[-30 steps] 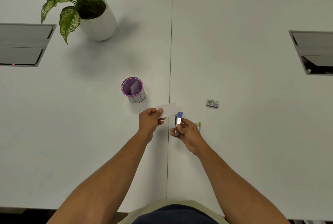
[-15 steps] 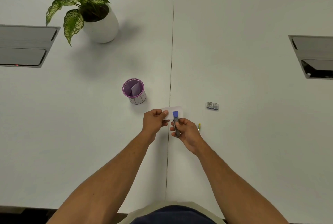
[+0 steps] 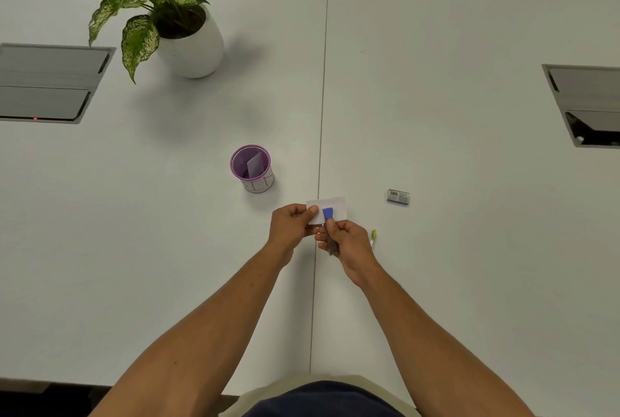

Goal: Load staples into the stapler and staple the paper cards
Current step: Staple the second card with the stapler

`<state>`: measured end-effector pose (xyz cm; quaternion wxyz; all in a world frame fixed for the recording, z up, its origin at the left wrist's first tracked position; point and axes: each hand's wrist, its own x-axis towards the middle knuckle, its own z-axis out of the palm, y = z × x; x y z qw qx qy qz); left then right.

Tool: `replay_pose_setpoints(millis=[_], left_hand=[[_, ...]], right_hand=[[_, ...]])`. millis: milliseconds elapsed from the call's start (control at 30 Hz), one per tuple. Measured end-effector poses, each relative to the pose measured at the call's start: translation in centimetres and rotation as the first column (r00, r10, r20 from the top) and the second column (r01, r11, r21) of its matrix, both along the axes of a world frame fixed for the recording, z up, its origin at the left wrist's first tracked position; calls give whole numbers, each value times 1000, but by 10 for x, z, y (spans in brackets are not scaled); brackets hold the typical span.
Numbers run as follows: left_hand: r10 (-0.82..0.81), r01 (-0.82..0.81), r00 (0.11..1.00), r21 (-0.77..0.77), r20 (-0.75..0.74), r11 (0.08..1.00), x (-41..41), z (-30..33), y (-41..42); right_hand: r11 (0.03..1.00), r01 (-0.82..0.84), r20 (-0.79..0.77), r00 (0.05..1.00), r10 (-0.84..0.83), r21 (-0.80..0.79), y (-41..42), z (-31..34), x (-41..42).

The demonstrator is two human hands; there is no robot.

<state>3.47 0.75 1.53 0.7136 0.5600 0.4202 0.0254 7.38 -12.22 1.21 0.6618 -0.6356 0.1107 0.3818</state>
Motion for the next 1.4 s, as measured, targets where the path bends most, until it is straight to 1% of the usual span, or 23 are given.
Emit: replay_pose_setpoints(millis=[200,333,500,633,767,833,933,1000,1067,1167,1200,1300,1400], left_hand=[[-11,11,1000,10,2,1000,0,1,1],[-14,14,1000,15,-2,1000,-1,2,1],[-30,30,1000,18,-3,999,-1,2,-1],[-13,13,1000,38,-7,999,-2,2,0],[17,-17,1000,48,-7,999,-4,3,1],[46,-45,999,59,-3,997,-5,4,2],[66,-65,998,102,-1,993,-8,5,4],[61,-61,998,125,3,990,-9,5,6],[44,-46,999,157,18,987,-10,5,8],[28,-33,999,203,26,979,-12,4,11],[24,-29,999,211,28,977,-12,4,11],[6,-17,999,214,49,977,-16,4,15],[5,-21,997,213,75,977,-22,4,19]], right_hand=[[997,39,-30,999,-37,59,3,-1,-2],[997,57,-21,998,-56,48,5,0,-3],[993,117,-19,993,-117,-2,8,-2,-3],[997,72,-21,997,-71,2,7,-4,-5],[997,71,44,996,-72,13,4,-7,-8],[995,77,97,993,-72,-57,2,-10,-10],[968,55,184,983,-10,-244,-2,-19,-12],[930,15,252,964,84,-367,-4,-24,-12],[861,-33,338,912,234,-508,-5,-28,-14],[781,-29,422,828,368,-624,-3,-30,-18],[756,-34,423,812,402,-653,-2,-31,-19],[642,-57,394,747,536,-764,1,-34,-20],[567,-110,350,686,637,-816,3,-38,-22]])
